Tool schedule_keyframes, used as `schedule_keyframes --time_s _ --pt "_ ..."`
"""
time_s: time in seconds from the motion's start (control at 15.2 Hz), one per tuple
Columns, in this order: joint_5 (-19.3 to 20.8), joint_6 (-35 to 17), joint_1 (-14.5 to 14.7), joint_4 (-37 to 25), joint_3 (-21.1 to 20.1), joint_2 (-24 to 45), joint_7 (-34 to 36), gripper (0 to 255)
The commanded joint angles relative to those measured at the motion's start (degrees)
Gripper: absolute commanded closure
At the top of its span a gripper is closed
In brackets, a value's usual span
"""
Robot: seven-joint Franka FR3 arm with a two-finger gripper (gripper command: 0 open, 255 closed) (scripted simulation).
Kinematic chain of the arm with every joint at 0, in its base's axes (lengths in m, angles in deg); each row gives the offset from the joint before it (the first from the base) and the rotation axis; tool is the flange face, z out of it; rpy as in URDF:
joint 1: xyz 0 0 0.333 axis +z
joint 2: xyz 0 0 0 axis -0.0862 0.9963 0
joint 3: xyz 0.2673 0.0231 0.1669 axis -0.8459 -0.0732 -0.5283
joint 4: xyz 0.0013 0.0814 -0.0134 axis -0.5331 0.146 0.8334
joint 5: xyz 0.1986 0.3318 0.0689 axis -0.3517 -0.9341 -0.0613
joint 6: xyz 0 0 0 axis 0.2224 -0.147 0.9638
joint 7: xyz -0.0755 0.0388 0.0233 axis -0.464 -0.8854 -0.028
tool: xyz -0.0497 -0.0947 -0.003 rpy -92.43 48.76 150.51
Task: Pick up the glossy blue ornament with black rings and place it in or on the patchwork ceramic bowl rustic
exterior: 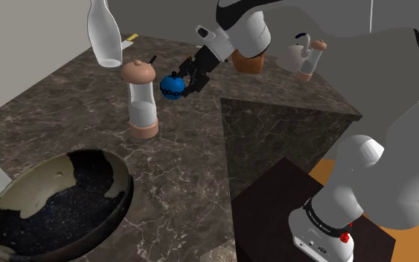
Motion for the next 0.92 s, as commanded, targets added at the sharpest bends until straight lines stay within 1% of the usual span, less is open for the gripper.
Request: schedule_keyframes --time_s 0.0,0.33,0.4,0.86 --pt "-0.3 -0.2 0.1 0.0 0.0 0.3 -0.2 0" --pt "-0.3 -0.2 0.1 0.0 0.0 0.2 -0.2 0" --pt "-0.3 -0.2 0.1 0.0 0.0 0.2 -0.2 255" --pt "-0.3 -0.2 0.1 0.0 0.0 0.3 -0.2 255"
